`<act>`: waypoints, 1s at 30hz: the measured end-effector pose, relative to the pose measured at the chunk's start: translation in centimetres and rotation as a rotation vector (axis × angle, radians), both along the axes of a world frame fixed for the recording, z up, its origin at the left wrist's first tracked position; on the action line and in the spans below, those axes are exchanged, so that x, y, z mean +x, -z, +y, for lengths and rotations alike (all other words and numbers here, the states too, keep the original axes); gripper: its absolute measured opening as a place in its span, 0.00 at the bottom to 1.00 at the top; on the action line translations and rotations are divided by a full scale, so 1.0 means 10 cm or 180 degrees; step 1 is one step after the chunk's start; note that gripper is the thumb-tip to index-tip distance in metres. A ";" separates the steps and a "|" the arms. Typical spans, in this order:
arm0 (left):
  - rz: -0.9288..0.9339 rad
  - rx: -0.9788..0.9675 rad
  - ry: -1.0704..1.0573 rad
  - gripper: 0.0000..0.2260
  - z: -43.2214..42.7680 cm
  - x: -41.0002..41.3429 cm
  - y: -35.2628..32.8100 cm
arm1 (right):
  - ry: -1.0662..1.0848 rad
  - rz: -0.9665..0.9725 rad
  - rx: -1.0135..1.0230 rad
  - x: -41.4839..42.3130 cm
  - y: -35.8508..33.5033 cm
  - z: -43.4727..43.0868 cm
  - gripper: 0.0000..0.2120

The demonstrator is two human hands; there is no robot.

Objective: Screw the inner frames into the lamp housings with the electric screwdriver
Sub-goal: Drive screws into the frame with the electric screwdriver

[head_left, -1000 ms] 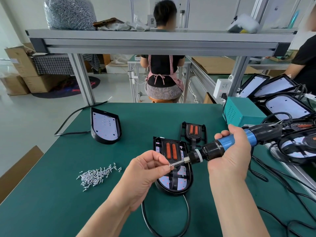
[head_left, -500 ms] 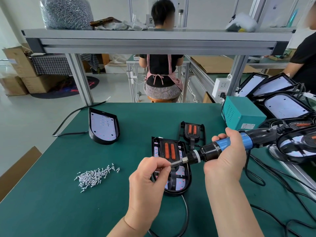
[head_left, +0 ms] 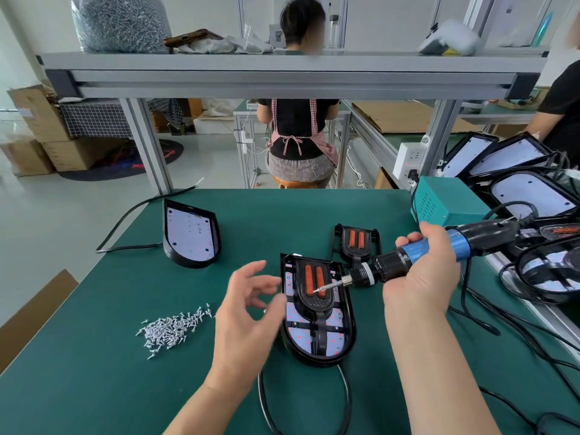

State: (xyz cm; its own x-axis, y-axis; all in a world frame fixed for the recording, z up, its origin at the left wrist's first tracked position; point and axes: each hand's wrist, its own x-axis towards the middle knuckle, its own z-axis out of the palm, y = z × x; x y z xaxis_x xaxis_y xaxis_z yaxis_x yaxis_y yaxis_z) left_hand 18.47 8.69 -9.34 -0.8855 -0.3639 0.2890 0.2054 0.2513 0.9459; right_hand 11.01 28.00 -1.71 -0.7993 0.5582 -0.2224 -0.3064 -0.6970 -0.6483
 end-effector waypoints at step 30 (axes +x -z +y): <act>-0.1857 0.0016 0.0405 0.39 0.10 -0.53 -0.02 | -0.0286 0.0889 0.1818 -0.80 -0.11 -0.88 0.10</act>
State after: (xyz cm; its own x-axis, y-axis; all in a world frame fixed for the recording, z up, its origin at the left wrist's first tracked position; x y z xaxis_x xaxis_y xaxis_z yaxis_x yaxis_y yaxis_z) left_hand 13.21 9.67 -9.13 -0.9342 -0.2448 -0.2596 -0.3202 0.2541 0.9126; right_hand 2.99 19.19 -0.57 -0.8334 0.4552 0.3135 -0.4738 -0.2962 -0.8293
